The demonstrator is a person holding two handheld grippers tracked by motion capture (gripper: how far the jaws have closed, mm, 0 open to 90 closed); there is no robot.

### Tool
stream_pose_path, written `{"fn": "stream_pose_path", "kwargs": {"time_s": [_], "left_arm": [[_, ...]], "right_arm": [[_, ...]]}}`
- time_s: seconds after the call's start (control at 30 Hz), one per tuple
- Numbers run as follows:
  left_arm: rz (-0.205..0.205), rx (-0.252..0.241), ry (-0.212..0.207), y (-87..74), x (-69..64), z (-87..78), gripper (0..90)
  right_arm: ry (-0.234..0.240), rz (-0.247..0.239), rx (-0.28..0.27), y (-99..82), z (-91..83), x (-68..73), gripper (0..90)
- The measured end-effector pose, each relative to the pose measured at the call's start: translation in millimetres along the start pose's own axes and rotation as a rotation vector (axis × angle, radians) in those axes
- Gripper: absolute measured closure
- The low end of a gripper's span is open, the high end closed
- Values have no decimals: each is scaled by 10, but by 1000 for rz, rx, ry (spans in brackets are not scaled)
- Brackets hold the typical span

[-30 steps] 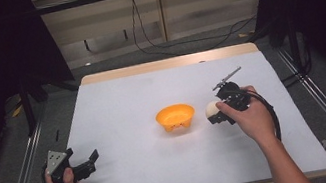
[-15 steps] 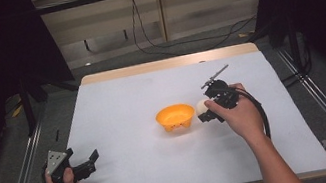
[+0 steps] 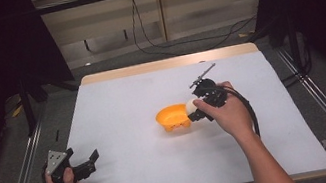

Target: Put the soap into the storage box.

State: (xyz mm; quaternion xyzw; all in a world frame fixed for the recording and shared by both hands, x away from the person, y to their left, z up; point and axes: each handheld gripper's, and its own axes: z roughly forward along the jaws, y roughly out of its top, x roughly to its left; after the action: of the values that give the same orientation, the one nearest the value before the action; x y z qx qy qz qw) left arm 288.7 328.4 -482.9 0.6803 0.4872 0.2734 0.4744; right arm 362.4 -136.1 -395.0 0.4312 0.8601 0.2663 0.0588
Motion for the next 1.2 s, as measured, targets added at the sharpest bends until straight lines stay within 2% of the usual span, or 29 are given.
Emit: {"fn": "stream_pose_path", "kwargs": {"time_s": [0.03, 0.67, 1.2], "left_arm": [[-2, 0, -1, 0, -1, 1, 16], [-3, -2, -4, 0, -1, 3, 16], [0, -1, -5, 1, 3, 3, 16]], "right_arm": [[3, -12, 3, 14, 7, 2, 239], [33, -47, 13, 247, 163, 99, 239], [47, -53, 36, 370, 351, 204, 238]]}}
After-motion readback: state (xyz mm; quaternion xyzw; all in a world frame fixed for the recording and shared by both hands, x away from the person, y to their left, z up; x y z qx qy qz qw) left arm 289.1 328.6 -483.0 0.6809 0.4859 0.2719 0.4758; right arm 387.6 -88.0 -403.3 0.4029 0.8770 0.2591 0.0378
